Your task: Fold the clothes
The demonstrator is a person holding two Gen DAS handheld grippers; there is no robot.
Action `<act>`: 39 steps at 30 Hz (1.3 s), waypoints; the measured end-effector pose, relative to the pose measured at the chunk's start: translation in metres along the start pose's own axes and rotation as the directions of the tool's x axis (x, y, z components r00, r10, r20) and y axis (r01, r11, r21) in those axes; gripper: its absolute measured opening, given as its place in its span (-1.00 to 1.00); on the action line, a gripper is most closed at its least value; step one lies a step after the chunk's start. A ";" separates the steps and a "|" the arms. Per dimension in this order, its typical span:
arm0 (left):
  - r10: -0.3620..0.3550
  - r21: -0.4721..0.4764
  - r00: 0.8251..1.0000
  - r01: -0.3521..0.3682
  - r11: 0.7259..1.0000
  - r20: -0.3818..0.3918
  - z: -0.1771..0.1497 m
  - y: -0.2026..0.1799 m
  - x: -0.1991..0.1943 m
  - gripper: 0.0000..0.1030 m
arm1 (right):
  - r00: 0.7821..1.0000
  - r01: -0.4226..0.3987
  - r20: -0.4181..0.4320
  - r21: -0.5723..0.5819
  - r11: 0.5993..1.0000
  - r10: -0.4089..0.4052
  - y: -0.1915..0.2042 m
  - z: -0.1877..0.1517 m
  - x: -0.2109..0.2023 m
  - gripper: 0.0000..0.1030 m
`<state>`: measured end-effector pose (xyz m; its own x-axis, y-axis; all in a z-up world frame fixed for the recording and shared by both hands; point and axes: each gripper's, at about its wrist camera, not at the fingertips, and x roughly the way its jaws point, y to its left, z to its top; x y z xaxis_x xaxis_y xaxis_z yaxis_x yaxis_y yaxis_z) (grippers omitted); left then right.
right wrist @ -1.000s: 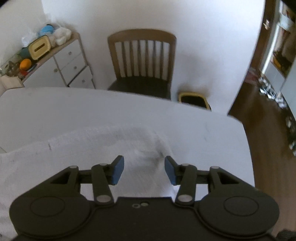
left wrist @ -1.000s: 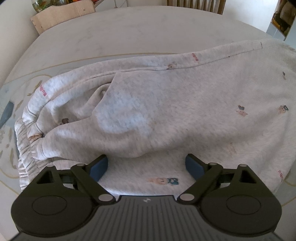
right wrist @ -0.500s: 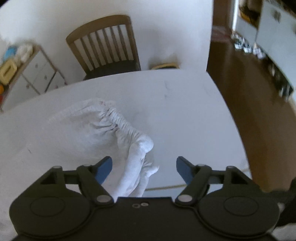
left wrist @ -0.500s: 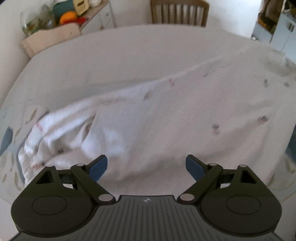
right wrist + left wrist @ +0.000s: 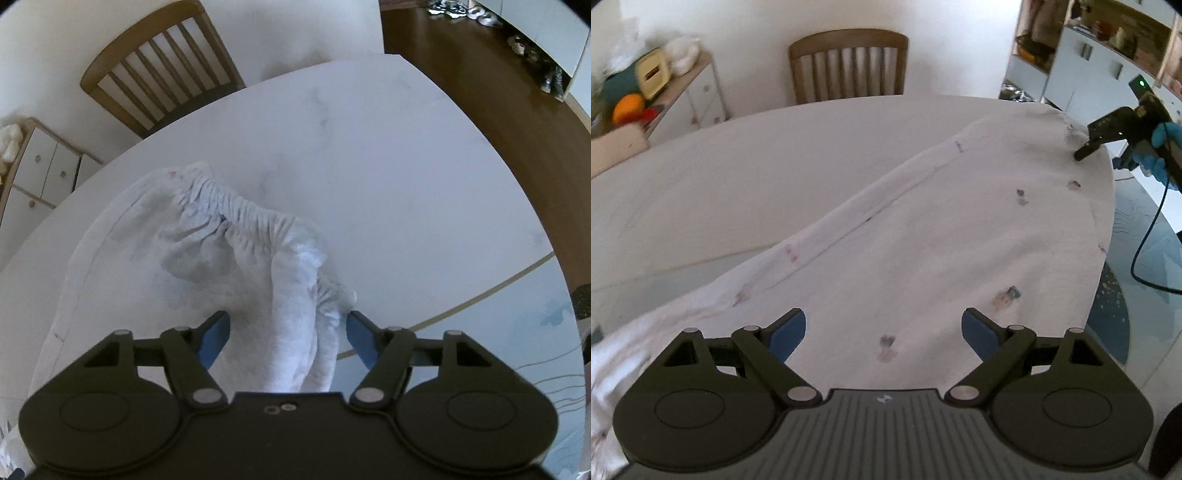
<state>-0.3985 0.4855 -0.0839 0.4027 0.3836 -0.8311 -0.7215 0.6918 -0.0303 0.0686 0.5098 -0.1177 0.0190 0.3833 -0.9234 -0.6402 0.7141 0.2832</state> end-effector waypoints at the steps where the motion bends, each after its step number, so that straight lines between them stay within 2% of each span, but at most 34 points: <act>1: -0.006 0.005 1.000 0.006 1.000 -0.005 0.003 -0.003 0.004 0.79 | 1.000 0.011 0.006 0.004 1.000 -0.011 0.001 -0.001 -0.001 1.00; 6: -0.035 0.037 0.999 0.036 0.999 -0.029 0.009 -0.011 0.026 0.79 | 0.996 0.084 0.035 -0.049 0.995 -0.082 0.010 -0.010 -0.001 1.00; 10: -0.065 0.082 0.996 0.069 0.994 -0.059 0.006 -0.020 0.041 0.79 | 0.995 0.078 0.069 -0.083 0.993 -0.072 0.013 -0.013 -0.005 1.00; 13: -0.055 0.082 0.994 0.063 0.995 -0.093 -0.003 -0.021 0.056 0.79 | 0.988 0.075 0.144 -0.131 0.989 -0.056 0.020 -0.022 -0.018 1.00; 16: -0.057 0.066 0.992 0.064 0.996 -0.114 -0.009 -0.020 0.066 0.79 | 0.965 0.109 0.258 -0.277 0.955 -0.035 0.046 -0.045 -0.039 1.00; 20: -0.053 0.065 0.992 0.061 0.996 -0.110 -0.014 -0.022 0.069 0.79 | 0.929 0.155 0.368 -0.493 0.856 0.044 0.086 -0.090 -0.060 1.00; 23: -0.053 0.071 0.993 0.061 0.996 -0.106 -0.016 -0.023 0.064 0.79 | 0.926 0.188 0.370 -0.636 0.748 0.082 0.108 -0.129 -0.047 1.00; 28: -0.031 0.067 0.996 0.037 0.997 -0.087 -0.021 -0.014 0.040 0.79 | 0.925 0.237 0.355 -0.816 0.527 0.134 0.141 -0.191 -0.022 1.00; 30: -0.009 0.054 0.997 0.013 0.998 -0.078 -0.025 -0.007 0.030 0.79 | 0.932 0.249 0.345 -0.832 0.496 0.111 0.138 -0.201 -0.006 1.00; 32: 0.014 0.036 0.997 -0.012 0.999 -0.072 -0.029 0.002 0.021 0.79 | 0.933 0.252 0.345 -0.832 0.495 0.105 0.135 -0.206 0.001 1.00; 33: 0.026 0.025 0.997 -0.024 0.999 -0.071 -0.032 0.008 0.017 0.79 | 0.935 0.241 0.339 -0.826 0.510 0.106 0.135 -0.203 0.001 1.00; 36: 0.070 -0.031 0.994 -0.073 0.997 -0.089 -0.043 0.029 0.012 0.79 | 0.940 0.188 0.316 -0.793 0.579 0.128 0.136 -0.192 -0.016 1.00; 39: 0.072 -0.091 0.991 -0.083 0.992 -0.115 -0.059 0.042 0.017 0.79 | 0.931 0.136 0.317 -0.761 0.634 0.181 0.138 -0.184 -0.046 1.00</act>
<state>-0.4553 0.4855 -0.1321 0.2823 0.3601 -0.8892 -0.8005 0.5992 -0.0115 -0.1614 0.4829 -0.0840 0.1456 0.6716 -0.7264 -0.9879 0.0590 -0.1435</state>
